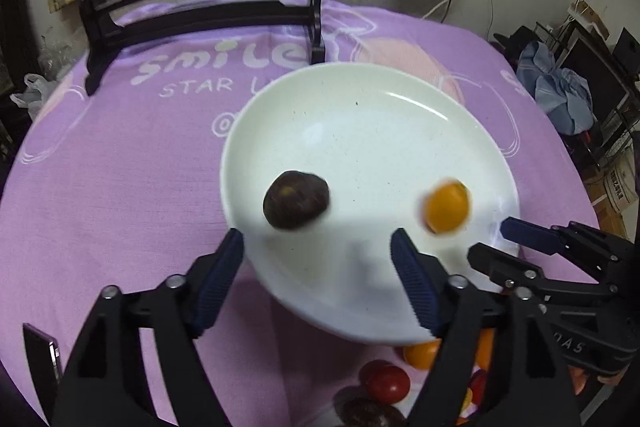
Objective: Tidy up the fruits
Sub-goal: 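Carry both fruits over the white plate and open both tools to drop them, then grasp another dark purple fruit with the left tool while the right tool grasps a dark red plum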
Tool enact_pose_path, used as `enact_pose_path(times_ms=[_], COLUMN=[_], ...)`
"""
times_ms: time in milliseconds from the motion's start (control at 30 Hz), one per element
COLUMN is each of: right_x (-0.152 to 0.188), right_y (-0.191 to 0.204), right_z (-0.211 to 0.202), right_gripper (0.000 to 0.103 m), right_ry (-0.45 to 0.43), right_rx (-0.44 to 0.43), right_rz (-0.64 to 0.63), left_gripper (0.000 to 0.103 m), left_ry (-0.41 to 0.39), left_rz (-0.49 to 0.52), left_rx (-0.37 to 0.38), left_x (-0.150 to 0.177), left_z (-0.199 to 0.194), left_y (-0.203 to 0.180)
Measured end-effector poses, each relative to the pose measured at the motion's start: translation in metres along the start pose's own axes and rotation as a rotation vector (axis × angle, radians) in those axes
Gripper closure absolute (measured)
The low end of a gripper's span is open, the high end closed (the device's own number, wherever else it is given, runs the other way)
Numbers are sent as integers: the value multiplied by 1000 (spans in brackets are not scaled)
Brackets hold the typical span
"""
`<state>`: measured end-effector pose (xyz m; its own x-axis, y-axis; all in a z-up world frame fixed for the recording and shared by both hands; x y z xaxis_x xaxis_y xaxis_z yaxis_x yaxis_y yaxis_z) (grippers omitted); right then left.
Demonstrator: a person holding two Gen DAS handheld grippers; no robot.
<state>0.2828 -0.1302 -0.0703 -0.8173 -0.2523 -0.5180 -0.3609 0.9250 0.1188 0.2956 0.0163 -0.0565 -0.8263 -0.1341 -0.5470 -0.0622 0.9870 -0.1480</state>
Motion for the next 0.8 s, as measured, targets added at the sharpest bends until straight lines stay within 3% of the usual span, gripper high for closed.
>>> enact_pose_path(times_ms=[167, 433, 600, 800], right_x=[29, 103, 148, 175], right_y=[-5, -18, -21, -11], right_z=[-38, -93, -98, -80], right_gripper=[39, 30, 30, 30], right_ry=[-62, -109, -85, -36], right_rx=[24, 72, 129, 128], right_rz=[-17, -28, -53, -61], left_gripper=[14, 8, 8, 8], left_ry=[-66, -111, -69, -21], left_rz=[37, 45, 39, 16], left_rx=[-9, -26, -25, -13], left_x=[20, 91, 140, 181], left_z=[-45, -90, -92, -91], left_y=[1, 16, 27, 40])
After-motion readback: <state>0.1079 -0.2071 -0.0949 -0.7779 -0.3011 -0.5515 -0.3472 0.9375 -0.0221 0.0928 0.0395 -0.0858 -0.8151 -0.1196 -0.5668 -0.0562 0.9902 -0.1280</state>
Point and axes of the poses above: each gripper's, at about its wrist camera, not at the fingertips, and z roughly the way its jaws point, y to its left, x to its underside, the point moved 9 cm from there along z, roughly the way its jaws point, and after that the axes turned 6 degrees about -z, right-handed, at the moved point
